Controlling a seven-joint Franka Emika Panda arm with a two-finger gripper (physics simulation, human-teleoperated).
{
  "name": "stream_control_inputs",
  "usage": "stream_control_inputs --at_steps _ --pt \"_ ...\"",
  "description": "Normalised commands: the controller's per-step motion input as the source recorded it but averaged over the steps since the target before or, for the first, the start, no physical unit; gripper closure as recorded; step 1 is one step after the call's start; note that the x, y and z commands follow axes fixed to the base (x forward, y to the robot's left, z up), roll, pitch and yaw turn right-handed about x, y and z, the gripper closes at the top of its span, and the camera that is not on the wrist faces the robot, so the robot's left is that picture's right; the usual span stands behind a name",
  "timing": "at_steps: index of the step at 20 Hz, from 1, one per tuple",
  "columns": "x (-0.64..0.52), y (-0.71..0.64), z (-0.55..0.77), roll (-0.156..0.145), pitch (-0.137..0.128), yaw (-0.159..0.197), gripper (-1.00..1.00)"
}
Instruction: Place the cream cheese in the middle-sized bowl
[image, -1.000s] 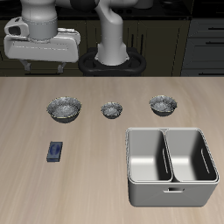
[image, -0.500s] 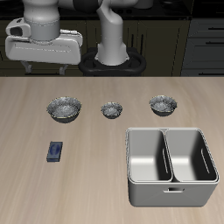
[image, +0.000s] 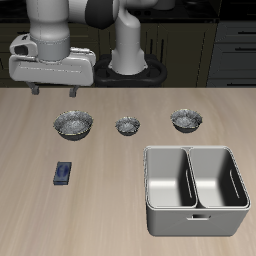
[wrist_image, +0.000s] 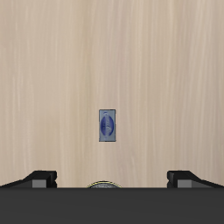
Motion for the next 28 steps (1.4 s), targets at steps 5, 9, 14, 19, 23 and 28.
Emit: stream_control_inputs --at_steps 5,9,14,19,23,28 --pt "0.07 0.0 -0.34 0.001 0.034 -0.011 -1.0" --pt "0.09 0.03 -0.35 0.012 0.026 -0.024 -1.0" --pt "0.13 0.08 -0.36 0.014 0.037 -0.018 -1.0" --pt "0.09 0.06 -0.24 -0.005 -0.004 0.004 -1.0" --pt "0.04 0.06 -0.17 0.009 0.012 -0.015 -1.0" --pt "0.0 -0.06 -0.26 -0.01 0.013 0.005 -1.0"
